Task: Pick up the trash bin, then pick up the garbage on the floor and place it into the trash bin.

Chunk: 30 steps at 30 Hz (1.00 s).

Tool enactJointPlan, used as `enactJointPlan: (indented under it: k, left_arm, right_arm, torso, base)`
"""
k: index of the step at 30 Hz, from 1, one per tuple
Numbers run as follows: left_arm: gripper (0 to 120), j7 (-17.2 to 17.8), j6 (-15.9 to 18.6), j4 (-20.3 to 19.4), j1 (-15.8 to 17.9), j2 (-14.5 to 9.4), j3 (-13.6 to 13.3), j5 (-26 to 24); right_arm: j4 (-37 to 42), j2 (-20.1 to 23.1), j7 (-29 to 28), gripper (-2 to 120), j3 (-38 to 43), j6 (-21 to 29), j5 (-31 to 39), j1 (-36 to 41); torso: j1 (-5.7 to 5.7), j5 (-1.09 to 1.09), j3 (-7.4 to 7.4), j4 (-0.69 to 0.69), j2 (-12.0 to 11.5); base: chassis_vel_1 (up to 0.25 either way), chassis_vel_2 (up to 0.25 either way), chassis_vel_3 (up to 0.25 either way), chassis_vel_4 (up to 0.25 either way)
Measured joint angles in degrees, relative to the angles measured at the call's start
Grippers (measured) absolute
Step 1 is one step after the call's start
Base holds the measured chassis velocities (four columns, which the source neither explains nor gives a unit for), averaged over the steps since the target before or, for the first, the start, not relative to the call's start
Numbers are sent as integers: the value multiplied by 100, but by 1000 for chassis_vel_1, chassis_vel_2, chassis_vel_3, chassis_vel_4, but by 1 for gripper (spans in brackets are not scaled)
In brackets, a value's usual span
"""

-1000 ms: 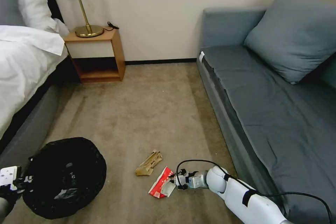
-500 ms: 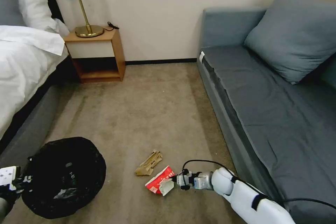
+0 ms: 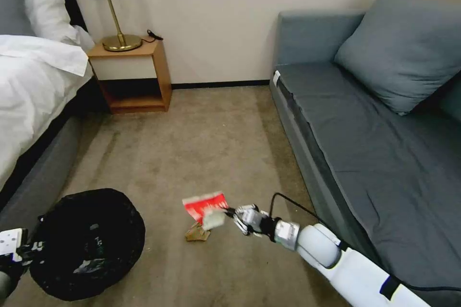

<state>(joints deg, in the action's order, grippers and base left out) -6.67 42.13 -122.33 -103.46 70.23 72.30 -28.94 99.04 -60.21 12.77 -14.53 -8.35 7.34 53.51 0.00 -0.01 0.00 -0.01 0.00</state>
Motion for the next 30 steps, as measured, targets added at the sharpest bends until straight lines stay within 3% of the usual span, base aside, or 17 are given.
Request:
enactJointPlan:
  k: [4, 13, 30]
  left_arm:
    - [2, 2, 0, -47, -22, 26, -9, 12]
    - [2, 4, 0, -118, -65, 69, -10, 24]
    - [2, -17, 0, -138, -33, 119, -68, 90]
  right_arm:
    - [-62, -482, -484, 0, -702, 105, 92, -640]
    - [-454, -1140, -627, 0, -2027, 33, -231, -1517]
    - [-1090, -1798, -469, 0, -2898, -121, -146, -2153]
  torso:
    - [0, 0, 0, 2, 0]
    - [0, 0, 0, 1, 0]
    - [0, 0, 0, 1, 0]
  base:
    - [0, 0, 0, 0]
    - [0, 0, 0, 0]
    - [0, 0, 0, 0]
